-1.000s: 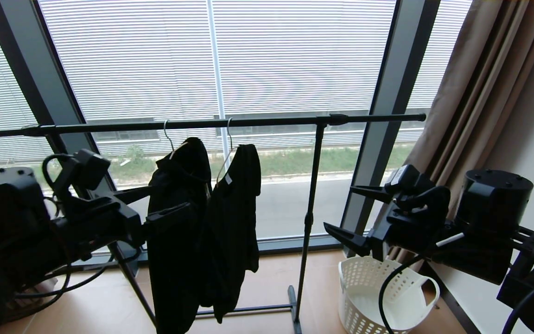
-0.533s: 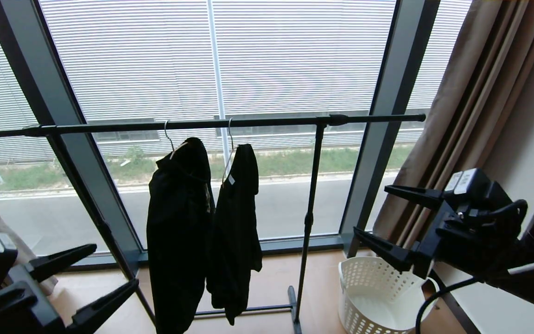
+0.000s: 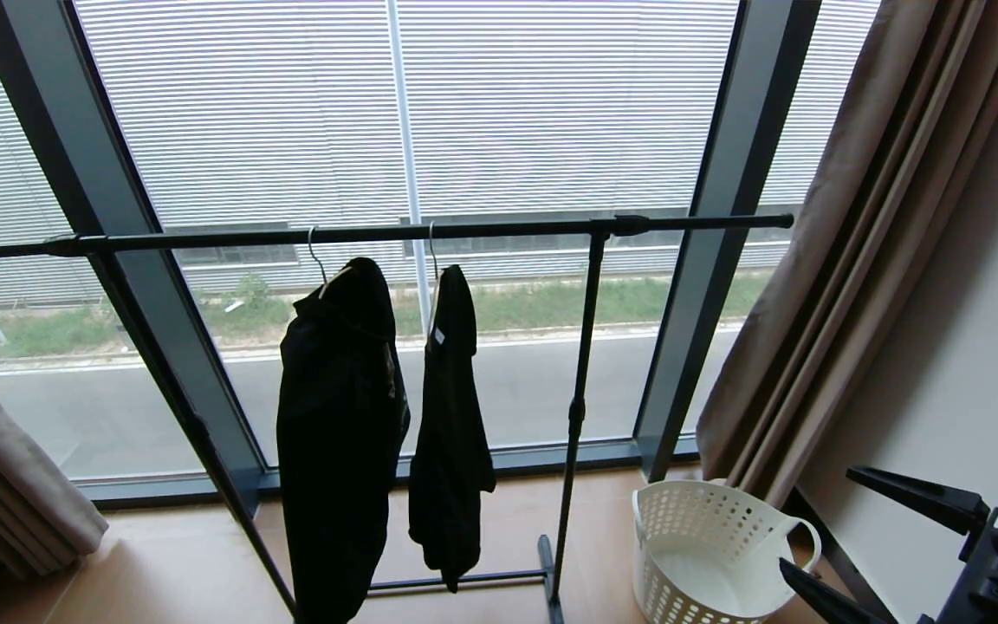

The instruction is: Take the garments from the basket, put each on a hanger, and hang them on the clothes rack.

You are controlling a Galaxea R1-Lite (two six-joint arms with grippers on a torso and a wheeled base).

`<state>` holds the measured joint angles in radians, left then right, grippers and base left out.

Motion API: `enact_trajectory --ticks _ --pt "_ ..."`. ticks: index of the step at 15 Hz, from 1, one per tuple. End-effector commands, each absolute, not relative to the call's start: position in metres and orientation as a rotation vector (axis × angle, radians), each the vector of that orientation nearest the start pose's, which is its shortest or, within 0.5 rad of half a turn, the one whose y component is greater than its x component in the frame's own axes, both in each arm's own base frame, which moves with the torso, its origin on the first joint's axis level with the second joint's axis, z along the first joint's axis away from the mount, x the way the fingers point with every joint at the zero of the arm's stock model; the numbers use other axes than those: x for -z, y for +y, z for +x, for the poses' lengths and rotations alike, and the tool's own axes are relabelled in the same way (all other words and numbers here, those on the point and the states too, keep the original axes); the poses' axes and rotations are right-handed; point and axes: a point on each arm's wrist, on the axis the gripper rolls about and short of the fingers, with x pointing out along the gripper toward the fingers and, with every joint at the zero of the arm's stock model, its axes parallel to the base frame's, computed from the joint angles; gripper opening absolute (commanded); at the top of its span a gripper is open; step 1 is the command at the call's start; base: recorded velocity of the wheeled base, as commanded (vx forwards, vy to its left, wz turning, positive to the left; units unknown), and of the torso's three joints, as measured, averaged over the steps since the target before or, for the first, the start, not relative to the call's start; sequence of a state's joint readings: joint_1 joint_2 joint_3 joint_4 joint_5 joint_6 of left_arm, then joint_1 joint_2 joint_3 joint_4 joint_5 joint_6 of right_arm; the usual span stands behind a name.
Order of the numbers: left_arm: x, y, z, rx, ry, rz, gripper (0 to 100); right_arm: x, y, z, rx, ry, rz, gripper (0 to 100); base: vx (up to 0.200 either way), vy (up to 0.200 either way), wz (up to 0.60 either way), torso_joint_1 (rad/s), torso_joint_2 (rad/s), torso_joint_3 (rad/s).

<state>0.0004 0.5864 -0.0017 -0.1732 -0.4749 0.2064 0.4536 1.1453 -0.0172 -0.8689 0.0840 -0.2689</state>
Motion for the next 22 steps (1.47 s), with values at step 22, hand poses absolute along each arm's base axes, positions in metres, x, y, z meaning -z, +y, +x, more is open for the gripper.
enact_trajectory --ticks 22 --pt "-0.079 -0.012 -0.018 0.368 0.065 0.173 100 -0.083 -0.003 -0.022 0.124 -0.048 -0.21 100 0.0 0.0 0.0 0.0 0.0 0.0"
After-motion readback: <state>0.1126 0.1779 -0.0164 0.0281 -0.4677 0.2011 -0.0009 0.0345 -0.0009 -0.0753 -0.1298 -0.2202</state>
